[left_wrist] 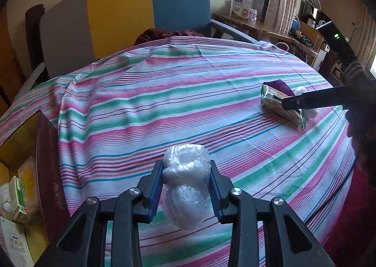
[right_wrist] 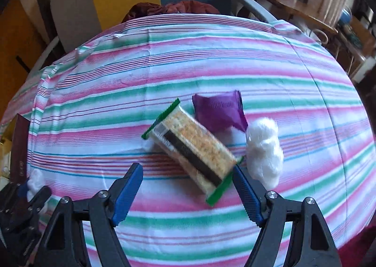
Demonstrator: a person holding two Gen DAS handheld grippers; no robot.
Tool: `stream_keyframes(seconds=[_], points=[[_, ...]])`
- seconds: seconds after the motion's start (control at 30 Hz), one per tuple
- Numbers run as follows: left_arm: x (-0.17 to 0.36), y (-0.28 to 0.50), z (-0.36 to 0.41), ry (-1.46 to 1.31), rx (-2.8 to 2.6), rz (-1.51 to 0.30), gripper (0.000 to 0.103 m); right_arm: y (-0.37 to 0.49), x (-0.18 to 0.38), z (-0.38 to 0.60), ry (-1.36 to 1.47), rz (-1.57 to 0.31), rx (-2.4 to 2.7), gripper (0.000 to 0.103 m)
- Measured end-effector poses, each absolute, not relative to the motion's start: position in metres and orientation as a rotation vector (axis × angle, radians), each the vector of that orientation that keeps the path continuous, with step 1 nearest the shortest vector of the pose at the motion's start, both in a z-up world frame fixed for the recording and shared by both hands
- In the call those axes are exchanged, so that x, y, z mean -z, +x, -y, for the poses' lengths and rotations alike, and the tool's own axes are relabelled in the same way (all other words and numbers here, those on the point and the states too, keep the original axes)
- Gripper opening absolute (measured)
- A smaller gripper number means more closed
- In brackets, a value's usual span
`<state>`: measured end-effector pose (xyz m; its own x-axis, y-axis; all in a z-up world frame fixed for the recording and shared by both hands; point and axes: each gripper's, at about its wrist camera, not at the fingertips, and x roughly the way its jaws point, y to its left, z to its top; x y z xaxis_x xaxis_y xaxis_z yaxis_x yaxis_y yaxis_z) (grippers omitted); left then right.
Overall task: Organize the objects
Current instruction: 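Close the right gripper on the black-striped cracker packet while the left holds the bundle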
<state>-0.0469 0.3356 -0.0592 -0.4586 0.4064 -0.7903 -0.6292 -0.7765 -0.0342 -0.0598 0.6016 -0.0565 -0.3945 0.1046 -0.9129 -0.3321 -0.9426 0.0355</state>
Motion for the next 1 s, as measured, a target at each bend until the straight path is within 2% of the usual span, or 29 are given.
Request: stream_keyframes(seconds=[0.3,0.73,0.93,1.0], points=[[0.050,-0.042,-0.323,-1.087,-2.263,-0.355,0.036,-0.082,0.080,-0.617,-1.539,-0.349,-2.392,0.079],[0.041,-0.037,-0.307,-1.078,-2.295,-0.334,0.036,-0.083,0.093,-0.594,-1.611,-0.247,-2.391,0.078],[0.036,-0.032,-0.302,-1.068,-2.303,-0.332,0.036,-0.079,0.090,-0.582,-1.600,-0.223,-2.404,0.063],[0.035,-0.032,-0.301,-1.064,-2.304,-0.332,0.036,-0.077,0.088,-0.576,-1.595,-0.205,-2.410,0.048]])
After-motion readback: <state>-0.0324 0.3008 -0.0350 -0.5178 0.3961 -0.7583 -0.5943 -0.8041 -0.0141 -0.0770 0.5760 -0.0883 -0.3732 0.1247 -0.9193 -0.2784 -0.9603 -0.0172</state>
